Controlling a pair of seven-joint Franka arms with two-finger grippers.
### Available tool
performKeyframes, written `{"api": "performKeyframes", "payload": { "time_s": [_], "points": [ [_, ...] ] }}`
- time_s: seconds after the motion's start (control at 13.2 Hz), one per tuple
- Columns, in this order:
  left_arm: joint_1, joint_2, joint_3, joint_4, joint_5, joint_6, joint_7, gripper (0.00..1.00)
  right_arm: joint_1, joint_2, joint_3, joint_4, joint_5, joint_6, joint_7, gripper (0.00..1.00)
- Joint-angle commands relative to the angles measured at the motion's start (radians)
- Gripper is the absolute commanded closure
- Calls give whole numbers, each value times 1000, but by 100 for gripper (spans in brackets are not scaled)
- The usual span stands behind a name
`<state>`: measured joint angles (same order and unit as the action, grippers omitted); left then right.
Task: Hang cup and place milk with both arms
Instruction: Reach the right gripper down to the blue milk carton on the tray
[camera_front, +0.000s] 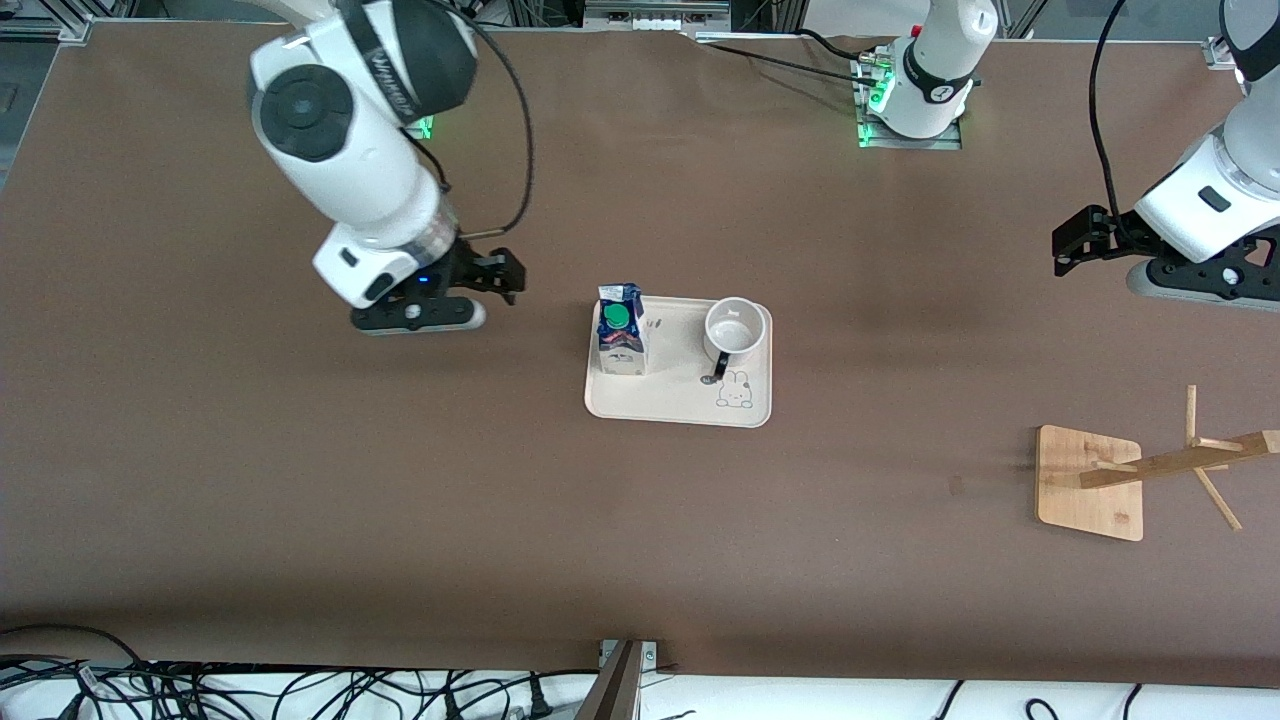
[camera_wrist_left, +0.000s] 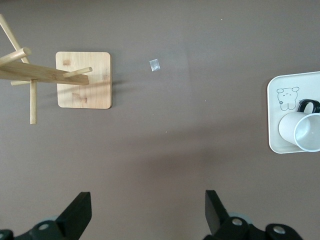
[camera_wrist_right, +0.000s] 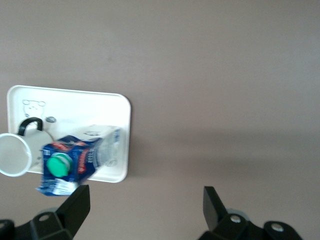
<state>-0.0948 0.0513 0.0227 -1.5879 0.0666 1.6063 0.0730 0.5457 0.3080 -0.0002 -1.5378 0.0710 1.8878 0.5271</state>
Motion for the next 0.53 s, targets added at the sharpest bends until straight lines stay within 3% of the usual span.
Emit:
{"api": "performKeyframes", "payload": {
  "time_s": [0.0, 0.45],
  "points": [
    [27, 19, -1, 37, 2, -23, 69, 0, 81, 83, -11, 74, 6, 55, 134, 0],
    [15, 24, -12, 42, 1, -17, 96, 0, 181, 177, -15, 77, -7, 145, 339, 0]
  ]
}}
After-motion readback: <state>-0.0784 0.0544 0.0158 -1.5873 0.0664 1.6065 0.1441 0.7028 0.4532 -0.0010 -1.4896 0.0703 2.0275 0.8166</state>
